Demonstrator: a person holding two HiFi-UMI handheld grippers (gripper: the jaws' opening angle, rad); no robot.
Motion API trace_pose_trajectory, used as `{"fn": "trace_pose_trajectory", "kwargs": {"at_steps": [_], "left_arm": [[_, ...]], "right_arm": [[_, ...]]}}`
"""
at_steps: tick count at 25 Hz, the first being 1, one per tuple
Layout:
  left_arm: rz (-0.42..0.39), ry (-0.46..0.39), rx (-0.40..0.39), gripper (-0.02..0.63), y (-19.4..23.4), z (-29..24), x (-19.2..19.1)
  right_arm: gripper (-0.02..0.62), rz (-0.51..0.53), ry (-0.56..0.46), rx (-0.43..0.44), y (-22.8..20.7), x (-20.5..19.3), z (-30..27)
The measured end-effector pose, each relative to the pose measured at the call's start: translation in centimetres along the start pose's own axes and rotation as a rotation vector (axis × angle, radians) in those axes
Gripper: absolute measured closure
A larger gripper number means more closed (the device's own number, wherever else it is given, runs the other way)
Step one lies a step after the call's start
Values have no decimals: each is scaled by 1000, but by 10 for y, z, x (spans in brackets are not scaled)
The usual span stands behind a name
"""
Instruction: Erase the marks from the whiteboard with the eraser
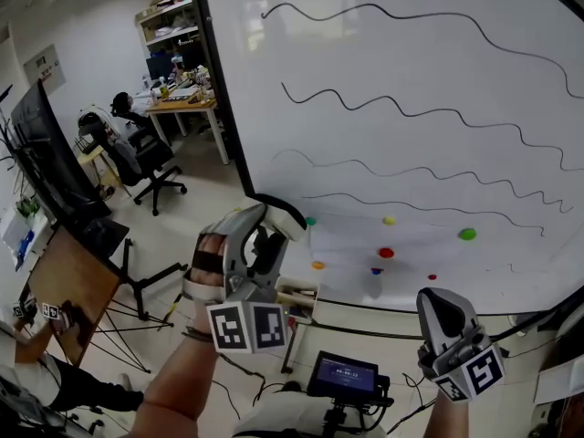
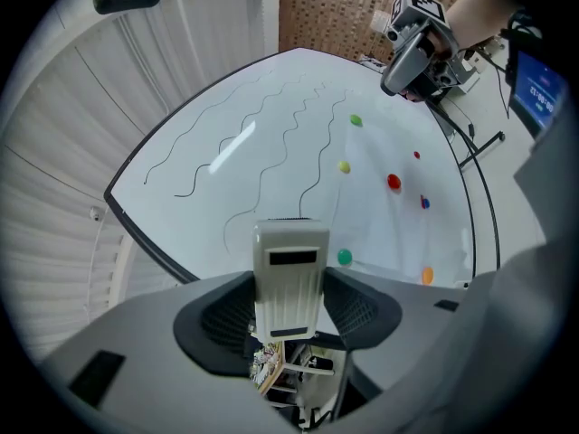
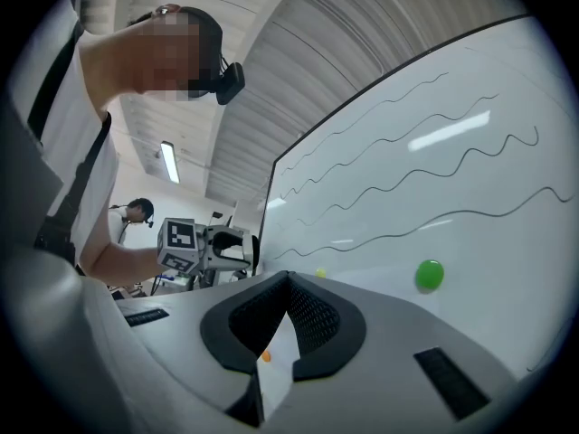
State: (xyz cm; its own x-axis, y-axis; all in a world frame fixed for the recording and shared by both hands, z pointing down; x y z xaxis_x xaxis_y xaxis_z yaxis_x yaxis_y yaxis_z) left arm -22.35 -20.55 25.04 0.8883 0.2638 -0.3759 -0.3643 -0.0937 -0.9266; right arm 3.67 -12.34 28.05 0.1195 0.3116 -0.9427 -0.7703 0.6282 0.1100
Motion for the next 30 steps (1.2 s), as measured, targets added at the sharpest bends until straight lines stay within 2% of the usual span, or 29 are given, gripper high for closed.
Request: {"fn": "trace_pose_trajectory", "kwargs": {"at_steps": [5,17,22,26,30], "left_arm": [[-20,8,-4,341,3,-12,1],[-95,-56,-2,339,-1,-34,8],[-173,-116,19,345,-6,-34,8],[-245,-146,-5,354,-10,-32,5],[-213,-130,-16,356,-10,-33,2]], "right_arm": [[589,-19,-14,20,2,1,-12],[589,-27,-19,32,-5,-1,-13],[589,-32,-8,28,-1,-5,-13],[589,-35,-10,28,-2,-7,-13],[589,-43,-8,11,-3,-10,-10]]}}
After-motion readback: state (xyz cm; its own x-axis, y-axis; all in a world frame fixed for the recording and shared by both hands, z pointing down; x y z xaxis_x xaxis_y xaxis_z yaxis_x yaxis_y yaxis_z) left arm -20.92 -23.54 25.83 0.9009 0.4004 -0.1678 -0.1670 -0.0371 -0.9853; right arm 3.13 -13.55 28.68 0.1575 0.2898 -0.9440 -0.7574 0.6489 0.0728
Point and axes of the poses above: the fingertips, and each gripper's own axes: z backward along the fingers, y to its left, x out of its top, the point moved 5 cm from there along z, backward along the fingers, and after that the axes turned 4 degrees about -y, right-handed, at the moved point
